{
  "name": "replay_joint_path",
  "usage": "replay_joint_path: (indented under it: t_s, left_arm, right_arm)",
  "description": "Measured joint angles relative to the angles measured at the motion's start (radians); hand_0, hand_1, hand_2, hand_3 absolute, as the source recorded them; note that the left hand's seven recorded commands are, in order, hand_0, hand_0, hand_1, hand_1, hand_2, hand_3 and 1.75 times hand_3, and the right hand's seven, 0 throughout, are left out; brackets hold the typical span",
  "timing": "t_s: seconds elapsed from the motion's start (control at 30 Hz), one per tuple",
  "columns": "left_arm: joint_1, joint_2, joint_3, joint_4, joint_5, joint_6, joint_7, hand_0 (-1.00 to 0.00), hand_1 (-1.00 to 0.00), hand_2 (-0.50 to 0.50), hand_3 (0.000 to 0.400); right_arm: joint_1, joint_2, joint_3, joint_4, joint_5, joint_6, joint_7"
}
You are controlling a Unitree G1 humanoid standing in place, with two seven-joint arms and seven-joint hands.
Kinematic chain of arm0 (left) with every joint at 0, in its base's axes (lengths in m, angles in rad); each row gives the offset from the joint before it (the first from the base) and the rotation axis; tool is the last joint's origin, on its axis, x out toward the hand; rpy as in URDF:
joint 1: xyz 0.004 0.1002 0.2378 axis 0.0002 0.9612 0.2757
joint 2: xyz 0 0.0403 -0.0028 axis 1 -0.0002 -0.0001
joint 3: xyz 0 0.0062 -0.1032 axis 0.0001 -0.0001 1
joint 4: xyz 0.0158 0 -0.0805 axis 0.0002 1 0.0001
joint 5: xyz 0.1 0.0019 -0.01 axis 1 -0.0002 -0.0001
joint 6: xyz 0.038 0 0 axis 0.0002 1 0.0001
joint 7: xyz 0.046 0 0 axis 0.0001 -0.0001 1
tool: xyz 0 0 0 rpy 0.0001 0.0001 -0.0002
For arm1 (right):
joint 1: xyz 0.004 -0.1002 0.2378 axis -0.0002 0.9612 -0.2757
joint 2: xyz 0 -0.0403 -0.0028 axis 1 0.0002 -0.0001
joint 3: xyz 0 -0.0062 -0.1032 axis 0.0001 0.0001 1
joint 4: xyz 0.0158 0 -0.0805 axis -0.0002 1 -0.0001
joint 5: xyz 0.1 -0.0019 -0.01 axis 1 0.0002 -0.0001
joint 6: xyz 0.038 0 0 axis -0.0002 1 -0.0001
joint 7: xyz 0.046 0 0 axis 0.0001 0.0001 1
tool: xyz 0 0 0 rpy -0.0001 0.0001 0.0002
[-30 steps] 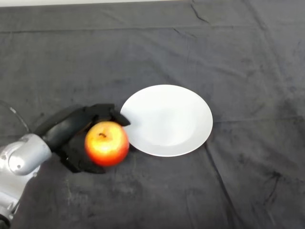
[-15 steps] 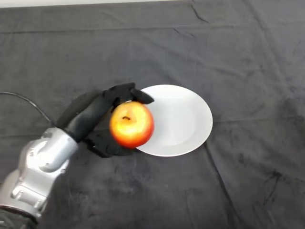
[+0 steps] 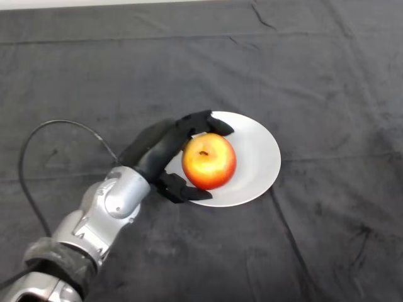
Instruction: Move the apple to the plate
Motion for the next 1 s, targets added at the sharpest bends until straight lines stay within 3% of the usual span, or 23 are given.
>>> replay_joint_path:
  t_s: [0.03,0.07,0.1,0.13,0.63,1.0]
  left_arm:
    - [-0.008,-0.003,-0.001,0.014,0.0,0.0,0.001,-0.49,-1.0,0.25,0.4]
    - [-0.013,-0.004,-0.004,0.023,0.0,0.0,0.001,-0.13,-1.0,0.44,0.4]
    - [-0.014,-0.003,-0.011,0.026,-0.001,0.0,0.003,0.0,-0.67,0.34,0.27]
    - [-0.018,-0.004,-0.027,0.032,-0.003,0.0,0.006,0.0,0.0,0.0,0.0]
    - [-0.062,-0.009,-0.044,0.096,-0.019,-0.037,0.041,0.0,0.0,0.0,0.0]
    - [-0.062,0.028,-0.038,0.098,-0.032,-0.072,0.08,0.0,0.0,0.0,0.0]
  right_arm:
    - [0.0,0.0,0.0,0.0,0.0,0.0,0.0]
    - [0.0,0.0,0.0,0.0,0.0,0.0,0.0]
    - [0.0,0.0,0.0,0.0,0.0,0.0,0.0]
    - [0.0,0.0,0.0,0.0,-0.0002,0.0,0.0]
    - [0.0,0.0,-0.0001,0.0,-0.0002,-0.001,0.0]
    - [0.0,0.0,-0.0001,0.0,-0.0003,-0.003,0.0]
